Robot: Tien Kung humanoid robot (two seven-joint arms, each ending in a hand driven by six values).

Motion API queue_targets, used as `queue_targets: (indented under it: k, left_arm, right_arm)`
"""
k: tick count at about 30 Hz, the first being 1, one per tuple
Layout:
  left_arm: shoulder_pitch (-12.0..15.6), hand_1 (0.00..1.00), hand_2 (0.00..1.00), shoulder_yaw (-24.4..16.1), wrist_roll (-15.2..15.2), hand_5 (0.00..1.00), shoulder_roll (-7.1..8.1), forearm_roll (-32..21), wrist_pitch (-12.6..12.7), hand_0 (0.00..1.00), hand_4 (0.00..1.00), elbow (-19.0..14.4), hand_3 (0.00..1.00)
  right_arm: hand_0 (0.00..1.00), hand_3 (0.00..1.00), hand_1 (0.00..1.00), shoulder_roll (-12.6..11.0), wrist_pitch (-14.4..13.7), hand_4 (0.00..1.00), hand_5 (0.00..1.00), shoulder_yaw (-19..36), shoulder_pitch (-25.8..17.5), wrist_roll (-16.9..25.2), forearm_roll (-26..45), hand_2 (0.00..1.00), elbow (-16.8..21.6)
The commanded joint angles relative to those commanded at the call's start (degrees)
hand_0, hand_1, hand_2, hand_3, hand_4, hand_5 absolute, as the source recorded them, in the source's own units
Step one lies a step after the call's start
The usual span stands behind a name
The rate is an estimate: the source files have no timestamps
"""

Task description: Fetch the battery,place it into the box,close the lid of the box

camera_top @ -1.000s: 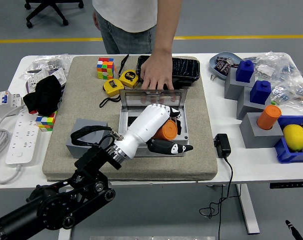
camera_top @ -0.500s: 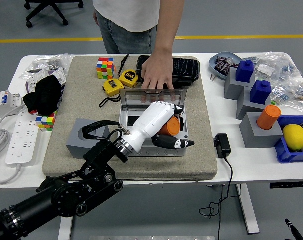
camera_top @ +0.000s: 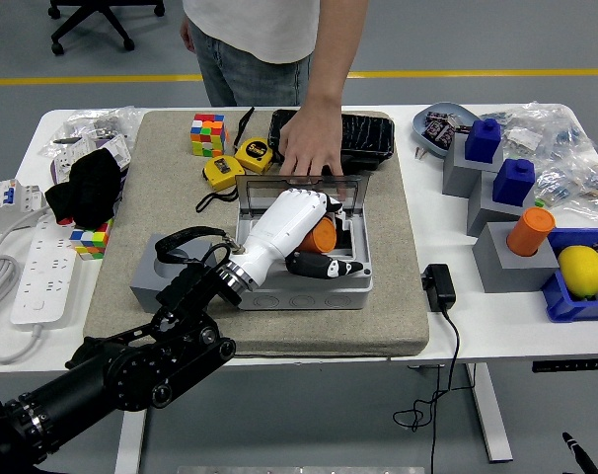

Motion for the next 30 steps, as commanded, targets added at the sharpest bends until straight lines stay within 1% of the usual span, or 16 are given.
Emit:
queue_targets:
  k: [6,7,12,13,18,19,30]
  left_arm:
    - [0.05,0.002,0.002,-0.45,-0.03,0.261,0.0,0.41,-0.77,0.059,0.935,0.2,0.002]
    - [0.07,0.002,0.002,-0.51,-0.04,0.321,0.0,0.53,-0.9,0.065,0.985,0.13,0.002]
    - [0.05,0.002,0.002,-0.6,-0.19,0.321,0.0,0.62,-1.3,0.065,0.985,0.21,0.002]
    - [0.05,0.002,0.005,-0.61,-0.29,0.515,0.0,0.5,-1.32,0.069,0.998,0.33,0.003]
    - [0.06,0.002,0.005,-0.71,-0.57,0.515,0.0,0.19,-1.37,0.069,0.998,0.64,0.003]
    - [0.06,0.002,0.008,-0.74,-0.59,0.564,0.0,0.19,-1.36,0.073,0.998,0.65,0.005]
    - [0.14,0.002,0.011,-1.11,-0.5,0.568,0.0,0.6,-1.75,0.074,0.998,1.04,0.005]
  right_arm:
    - [0.718,0.737,0.662,-0.03,0.0,0.998,0.998,-0.04,-0.07,-0.11,-0.08,0.688,0.0]
    - [0.717,0.736,0.663,-0.04,0.01,0.998,0.998,-0.07,-0.08,-0.12,-0.08,0.688,0.0]
    - [0.717,0.736,0.663,-0.09,0.02,0.998,0.998,-0.19,-0.07,-0.15,-0.06,0.688,0.0]
    - [0.715,0.736,0.663,-0.08,0.02,0.998,0.998,-0.21,-0.05,-0.14,-0.05,0.688,0.0]
    - [0.715,0.736,0.663,-0.1,0.02,0.998,0.998,-0.19,-0.04,-0.18,-0.11,0.688,0.0]
    - [0.718,0.737,0.663,-0.11,0.02,0.998,0.998,-0.19,-0.05,-0.18,-0.11,0.688,0.0]
    - [0.716,0.737,0.663,-0.08,0.03,0.998,0.998,-0.12,-0.2,-0.21,-0.25,0.688,0.0]
